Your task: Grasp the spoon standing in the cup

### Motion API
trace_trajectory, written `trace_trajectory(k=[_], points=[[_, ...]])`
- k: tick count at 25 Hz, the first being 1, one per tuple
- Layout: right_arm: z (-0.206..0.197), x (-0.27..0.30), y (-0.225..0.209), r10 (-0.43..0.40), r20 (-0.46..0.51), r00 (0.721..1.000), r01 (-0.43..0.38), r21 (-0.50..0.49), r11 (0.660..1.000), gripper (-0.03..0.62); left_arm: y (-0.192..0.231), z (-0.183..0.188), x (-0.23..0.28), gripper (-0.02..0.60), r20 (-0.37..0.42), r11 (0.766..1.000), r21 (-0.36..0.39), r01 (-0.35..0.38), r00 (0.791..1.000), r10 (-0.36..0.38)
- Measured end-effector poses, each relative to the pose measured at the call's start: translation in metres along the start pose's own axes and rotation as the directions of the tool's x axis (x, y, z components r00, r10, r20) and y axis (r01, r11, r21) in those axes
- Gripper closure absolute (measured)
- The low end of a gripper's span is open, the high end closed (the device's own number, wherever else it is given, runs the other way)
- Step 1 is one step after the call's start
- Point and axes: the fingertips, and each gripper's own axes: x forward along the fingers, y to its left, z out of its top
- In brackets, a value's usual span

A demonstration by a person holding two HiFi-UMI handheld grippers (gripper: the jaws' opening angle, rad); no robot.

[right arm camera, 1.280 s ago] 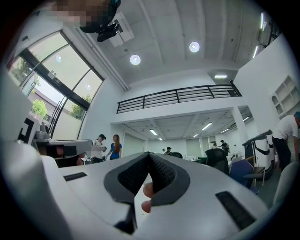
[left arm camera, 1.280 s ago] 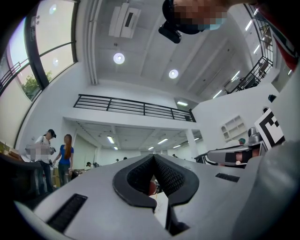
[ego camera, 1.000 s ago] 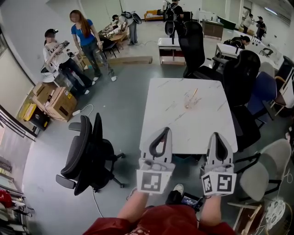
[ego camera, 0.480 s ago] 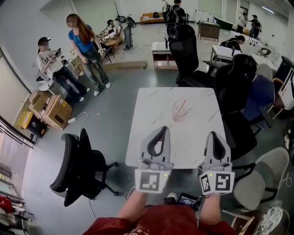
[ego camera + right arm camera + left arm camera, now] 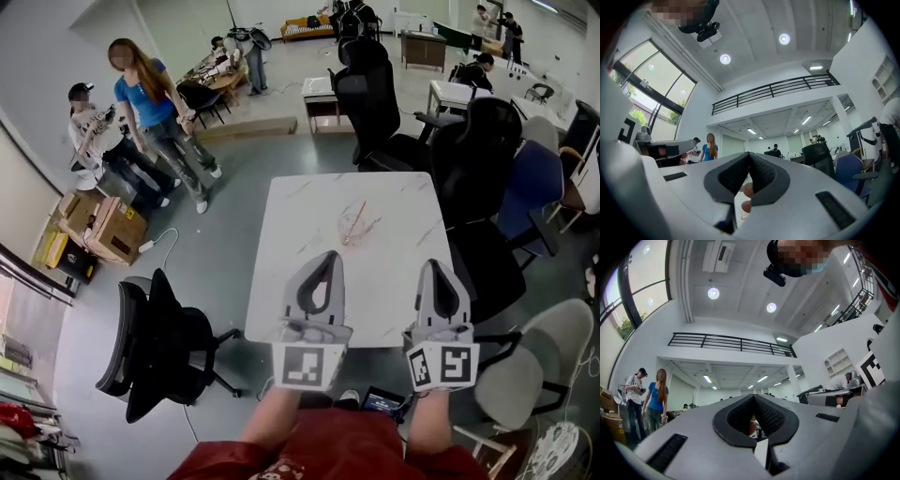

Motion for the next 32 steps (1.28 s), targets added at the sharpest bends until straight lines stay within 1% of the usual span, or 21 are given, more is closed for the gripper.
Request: trace_trajectory(k=[4, 8, 13, 21, 25, 32], points=[[-0.003, 0.004, -0.003, -0.002, 0.0, 1.0, 0.002, 0.016, 1.0, 0.582, 0.0, -0.001, 0.004, 0.575, -0.005, 1.0, 0.016, 0.005, 1.0, -0.005], [-0.008, 0.011, -0.004, -0.002, 0.001, 1.0, 0.002, 0.012, 1.0, 0.582, 0.004, -0.006, 0.011, 0.575, -0.007, 1.0, 0.011, 0.006, 1.0, -0.006], [-0.014, 0.031, -0.004, -0.005, 0.006, 1.0, 0.005, 0.003, 1.0, 0.582, 0.015, -0.012, 0.024, 0.575, 0.016, 1.0, 0.025, 0.019, 1.0, -0.019], [-0.028, 0.09, 0.013, 0.036, -0.001, 0.999, -0.036, -0.012, 0.999, 0.582, 0.057, -0.03, 0.056, 0.574, 0.01, 1.0, 0.024, -0.005, 1.0, 0.005], [-0.041, 0.122, 0.017, 0.043, -0.026, 0.999, -0.043, -0.008, 0.999, 0.582, 0.08, -0.04, 0.075, 0.575, -0.001, 1.0, 0.019, -0.018, 1.0, 0.018], [-0.067, 0.166, 0.026, 0.049, -0.069, 0.996, -0.05, -0.011, 0.999, 0.582, 0.113, -0.071, 0.101, 0.575, -0.045, 0.999, -0.008, -0.033, 0.998, 0.033]])
